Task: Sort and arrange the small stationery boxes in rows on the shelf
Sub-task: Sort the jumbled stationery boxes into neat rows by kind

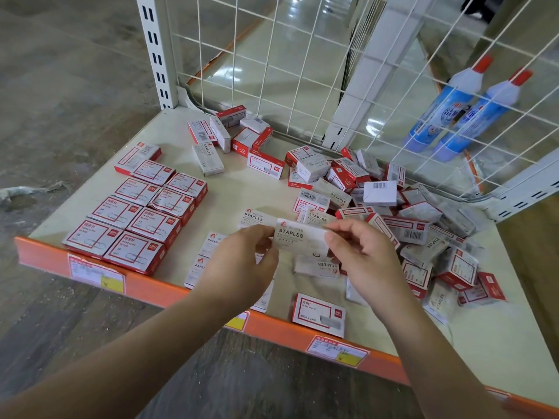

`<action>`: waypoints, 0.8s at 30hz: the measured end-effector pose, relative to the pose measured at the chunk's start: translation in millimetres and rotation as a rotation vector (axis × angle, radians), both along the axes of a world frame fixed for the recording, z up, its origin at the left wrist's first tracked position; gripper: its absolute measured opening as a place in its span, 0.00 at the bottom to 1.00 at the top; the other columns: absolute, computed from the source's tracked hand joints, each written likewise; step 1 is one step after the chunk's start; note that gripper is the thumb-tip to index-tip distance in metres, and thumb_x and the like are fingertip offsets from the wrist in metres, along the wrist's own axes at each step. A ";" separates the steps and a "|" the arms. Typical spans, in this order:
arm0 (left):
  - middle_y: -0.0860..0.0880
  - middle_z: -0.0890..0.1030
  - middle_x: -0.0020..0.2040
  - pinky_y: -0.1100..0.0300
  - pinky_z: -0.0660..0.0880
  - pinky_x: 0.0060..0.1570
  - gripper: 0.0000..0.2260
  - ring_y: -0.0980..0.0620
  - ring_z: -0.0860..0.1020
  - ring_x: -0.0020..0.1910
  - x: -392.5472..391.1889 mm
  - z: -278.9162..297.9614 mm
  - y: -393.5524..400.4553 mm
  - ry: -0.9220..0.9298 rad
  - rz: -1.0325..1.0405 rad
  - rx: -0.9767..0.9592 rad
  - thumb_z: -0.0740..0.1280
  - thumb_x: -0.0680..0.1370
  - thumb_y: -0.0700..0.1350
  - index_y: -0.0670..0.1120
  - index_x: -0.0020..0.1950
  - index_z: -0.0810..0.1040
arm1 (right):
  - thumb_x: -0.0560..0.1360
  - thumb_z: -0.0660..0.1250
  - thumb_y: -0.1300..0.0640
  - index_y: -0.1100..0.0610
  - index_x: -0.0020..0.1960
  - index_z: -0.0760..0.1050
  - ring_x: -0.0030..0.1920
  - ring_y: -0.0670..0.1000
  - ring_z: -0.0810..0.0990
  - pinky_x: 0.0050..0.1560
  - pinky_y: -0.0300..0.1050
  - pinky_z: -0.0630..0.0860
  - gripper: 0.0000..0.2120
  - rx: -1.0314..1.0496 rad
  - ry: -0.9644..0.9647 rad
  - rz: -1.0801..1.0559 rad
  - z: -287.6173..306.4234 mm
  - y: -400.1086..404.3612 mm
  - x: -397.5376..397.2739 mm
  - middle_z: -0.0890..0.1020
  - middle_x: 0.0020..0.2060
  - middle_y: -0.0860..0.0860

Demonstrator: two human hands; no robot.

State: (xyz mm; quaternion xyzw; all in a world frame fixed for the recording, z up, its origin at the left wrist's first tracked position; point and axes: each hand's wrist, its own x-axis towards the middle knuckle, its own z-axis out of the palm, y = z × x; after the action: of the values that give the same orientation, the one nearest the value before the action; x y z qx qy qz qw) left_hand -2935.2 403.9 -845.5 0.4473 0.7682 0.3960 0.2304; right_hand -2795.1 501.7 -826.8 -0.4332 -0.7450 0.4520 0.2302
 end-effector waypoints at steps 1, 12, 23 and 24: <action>0.55 0.80 0.53 0.80 0.67 0.41 0.12 0.61 0.74 0.46 0.1 -0.6 -0.3 -0.020 0.006 0.010 0.61 0.79 0.43 0.48 0.62 0.76 | 0.76 0.65 0.60 0.45 0.45 0.74 0.45 0.47 0.79 0.47 0.43 0.79 0.09 -0.011 0.005 -0.002 -0.3 0.0 0.5 0.80 0.43 0.46; 0.53 0.81 0.47 0.70 0.74 0.40 0.11 0.57 0.79 0.44 -4.9 -6.2 0.2 -0.148 0.109 0.053 0.62 0.79 0.41 0.45 0.58 0.79 | 0.69 0.73 0.62 0.45 0.57 0.71 0.45 0.38 0.76 0.43 0.28 0.73 0.22 -0.008 -0.110 0.114 -3.6 -6.8 1.8 0.79 0.47 0.41; 0.55 0.80 0.50 0.82 0.68 0.36 0.12 0.61 0.74 0.43 3.6 -9.5 -1.8 -0.061 0.090 0.039 0.62 0.79 0.42 0.46 0.60 0.77 | 0.71 0.71 0.61 0.45 0.61 0.71 0.53 0.41 0.74 0.43 0.25 0.70 0.23 0.207 -0.254 0.116 -8.4 -3.7 9.2 0.76 0.53 0.41; 0.56 0.79 0.49 0.82 0.68 0.36 0.12 0.62 0.74 0.43 4.2 -9.1 -1.3 -0.063 0.081 0.033 0.62 0.79 0.43 0.46 0.61 0.77 | 0.71 0.71 0.61 0.44 0.61 0.71 0.53 0.41 0.74 0.44 0.25 0.70 0.23 0.204 -0.251 0.116 -8.8 -2.9 10.4 0.76 0.53 0.41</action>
State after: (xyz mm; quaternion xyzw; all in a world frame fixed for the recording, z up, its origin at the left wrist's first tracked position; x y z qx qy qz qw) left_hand -2931.0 402.6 -854.6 0.4067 0.7713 0.4318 0.2308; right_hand -2784.8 498.8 -835.7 -0.4168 -0.8337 0.3290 0.1517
